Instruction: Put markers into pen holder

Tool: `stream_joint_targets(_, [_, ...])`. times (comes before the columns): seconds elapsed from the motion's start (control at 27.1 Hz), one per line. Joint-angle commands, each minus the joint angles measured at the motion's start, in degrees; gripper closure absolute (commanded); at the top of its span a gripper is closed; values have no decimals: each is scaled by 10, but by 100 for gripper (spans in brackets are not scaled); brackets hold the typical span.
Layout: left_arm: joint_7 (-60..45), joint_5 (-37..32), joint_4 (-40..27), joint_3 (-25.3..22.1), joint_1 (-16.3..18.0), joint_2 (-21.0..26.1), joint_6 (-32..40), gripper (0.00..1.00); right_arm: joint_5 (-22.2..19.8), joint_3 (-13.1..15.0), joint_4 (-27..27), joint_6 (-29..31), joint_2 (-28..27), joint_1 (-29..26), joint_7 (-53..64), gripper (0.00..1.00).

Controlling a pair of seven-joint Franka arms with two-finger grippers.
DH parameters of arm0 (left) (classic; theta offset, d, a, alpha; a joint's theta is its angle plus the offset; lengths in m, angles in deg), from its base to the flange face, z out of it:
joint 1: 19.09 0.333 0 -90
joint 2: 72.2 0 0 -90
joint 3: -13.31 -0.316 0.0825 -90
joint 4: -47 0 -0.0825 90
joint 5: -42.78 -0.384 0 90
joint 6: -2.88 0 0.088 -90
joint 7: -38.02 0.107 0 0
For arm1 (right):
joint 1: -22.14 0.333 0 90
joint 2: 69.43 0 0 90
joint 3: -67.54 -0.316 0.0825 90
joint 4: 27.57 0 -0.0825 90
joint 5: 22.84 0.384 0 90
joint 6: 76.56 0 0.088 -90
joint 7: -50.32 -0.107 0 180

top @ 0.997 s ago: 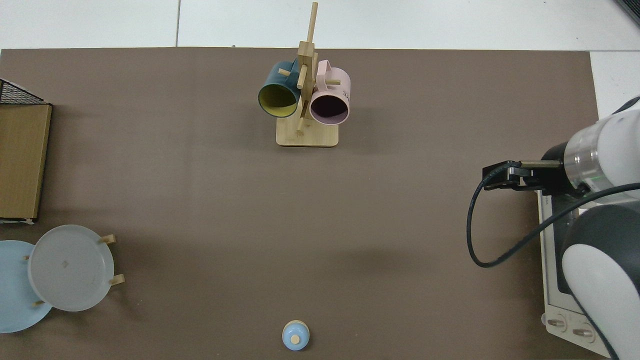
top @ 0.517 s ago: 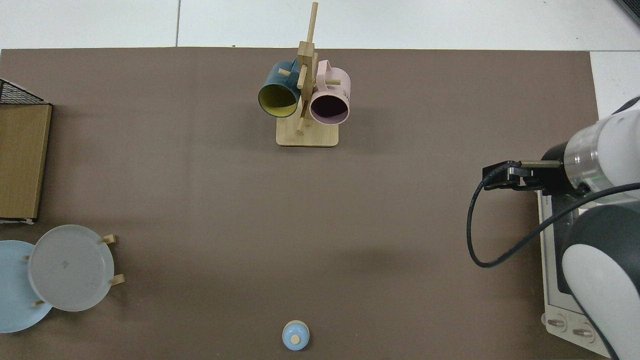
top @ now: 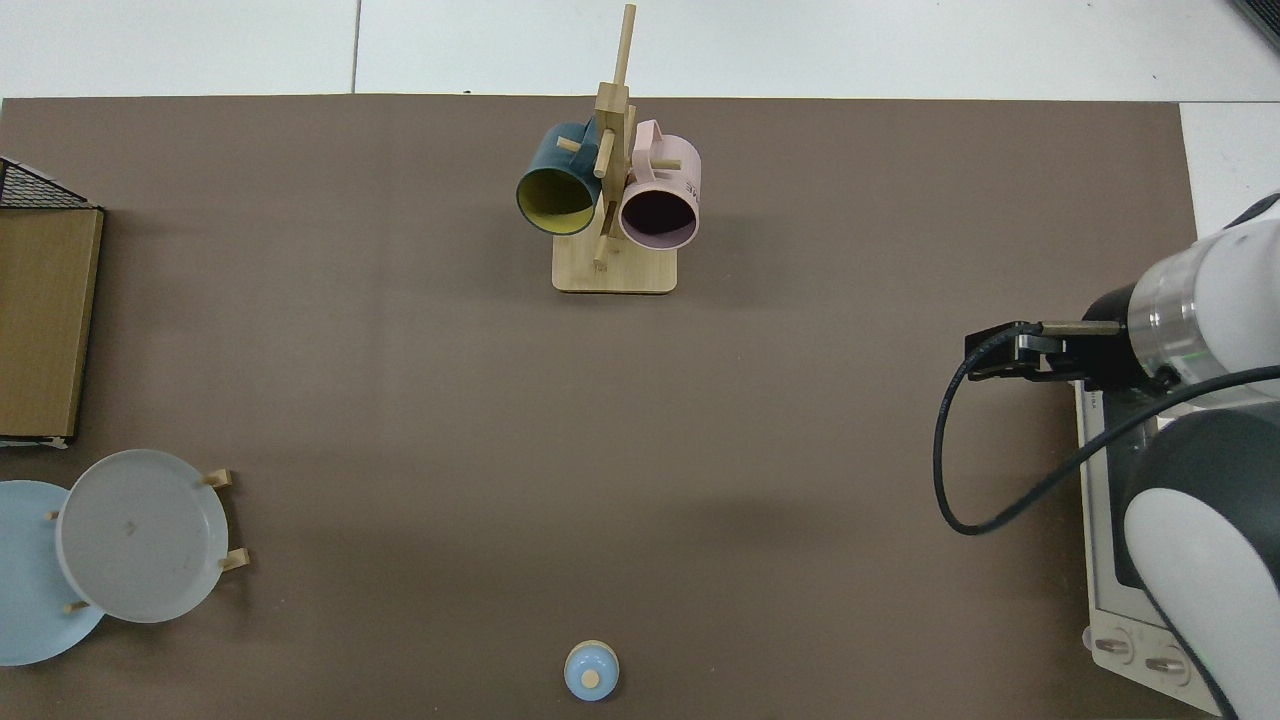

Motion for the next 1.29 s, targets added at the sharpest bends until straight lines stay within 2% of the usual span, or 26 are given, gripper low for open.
stream_joint_targets(0.0, [-165, 55, -1, 1, -31, -21, 71, 0, 3, -6, 6, 11, 2, -11, 18, 0])
stream_joint_targets(0.18, [-368, 132, -12, 50, -22, -34, 125, 0, 3, -6, 6, 11, 2, -11, 18, 0])
stream_joint_targets(0.3, [-492, 146, -14, 81, -18, -36, 126, 0, 3, -6, 6, 11, 2, -11, 18, 0])
stream_joint_targets(0.41, [-562, 165, -7, 116, -11, -30, 117, 0, 3, -6, 6, 11, 2, -11, 18, 0])
stream_joint_targets(0.55, [-589, 212, -3, 123, -9, -25, 120, 0, 3, -6, 6, 11, 2, -11, 18, 0])
stream_joint_targets(0.74, [-591, 208, 6, 123, -4, -23, 131, 0, 3, -6, 6, 11, 2, -11, 18, 0])
stream_joint_targets(0.92, [-593, 205, 40, 134, 5, -1, 148, 1, 3, -6, 6, 11, 2, -11, 18, 0])
stream_joint_targets(1.26, [-593, 190, 62, 131, -7, 16, 149, 1, 3, -6, 6, 11, 2, -11, 18, 0])
